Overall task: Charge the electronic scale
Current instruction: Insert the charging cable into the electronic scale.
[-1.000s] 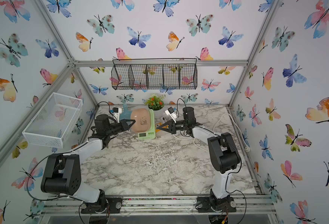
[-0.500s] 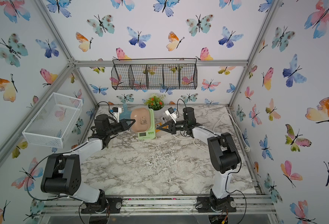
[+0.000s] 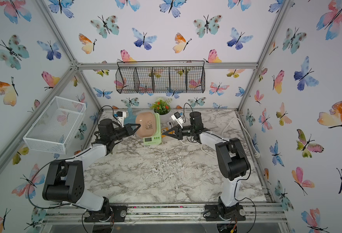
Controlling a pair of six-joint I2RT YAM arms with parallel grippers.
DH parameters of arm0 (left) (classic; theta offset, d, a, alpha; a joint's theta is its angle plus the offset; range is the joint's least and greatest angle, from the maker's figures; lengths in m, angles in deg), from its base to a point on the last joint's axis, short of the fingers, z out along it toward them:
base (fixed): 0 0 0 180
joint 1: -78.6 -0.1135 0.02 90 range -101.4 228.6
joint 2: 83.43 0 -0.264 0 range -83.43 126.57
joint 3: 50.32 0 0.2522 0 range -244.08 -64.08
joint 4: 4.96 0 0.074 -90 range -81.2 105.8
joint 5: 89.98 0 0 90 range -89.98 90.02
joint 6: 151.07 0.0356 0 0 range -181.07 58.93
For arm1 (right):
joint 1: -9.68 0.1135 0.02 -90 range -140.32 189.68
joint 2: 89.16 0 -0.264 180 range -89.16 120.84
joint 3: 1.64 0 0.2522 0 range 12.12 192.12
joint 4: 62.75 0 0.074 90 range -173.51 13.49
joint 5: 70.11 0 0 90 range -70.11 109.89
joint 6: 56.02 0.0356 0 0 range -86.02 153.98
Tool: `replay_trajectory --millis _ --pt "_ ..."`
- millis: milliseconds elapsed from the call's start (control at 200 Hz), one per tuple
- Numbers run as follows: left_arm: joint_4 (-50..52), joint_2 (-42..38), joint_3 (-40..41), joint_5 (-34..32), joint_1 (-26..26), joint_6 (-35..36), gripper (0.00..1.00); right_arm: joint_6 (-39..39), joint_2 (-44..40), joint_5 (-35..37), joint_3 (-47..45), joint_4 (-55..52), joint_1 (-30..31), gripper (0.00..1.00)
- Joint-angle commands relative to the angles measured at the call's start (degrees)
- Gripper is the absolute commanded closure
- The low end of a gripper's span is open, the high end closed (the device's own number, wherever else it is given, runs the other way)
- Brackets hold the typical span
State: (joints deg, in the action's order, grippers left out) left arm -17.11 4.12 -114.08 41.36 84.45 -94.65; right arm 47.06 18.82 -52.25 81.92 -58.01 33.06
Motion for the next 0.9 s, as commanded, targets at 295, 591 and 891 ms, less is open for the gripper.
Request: replay_trajectory --millis 295,591,891 --pt "-4.67 -0.89 -0.18 0.57 0.48 -0.52 1.00 0.52 1.41 0.02 -0.10 -0.82 0.62 0.98" --pt "-5.98 -0.95 -0.23 0.75 0.57 -1.05 1.00 3.59 1.26 1.04 -0.71 0.08 0.62 0.99" --pt "-6.45 -1.66 0.23 0.15 0.90 0.27 1.00 6.08 2.04 2.00 0.29 -0.59 0.71 0.99"
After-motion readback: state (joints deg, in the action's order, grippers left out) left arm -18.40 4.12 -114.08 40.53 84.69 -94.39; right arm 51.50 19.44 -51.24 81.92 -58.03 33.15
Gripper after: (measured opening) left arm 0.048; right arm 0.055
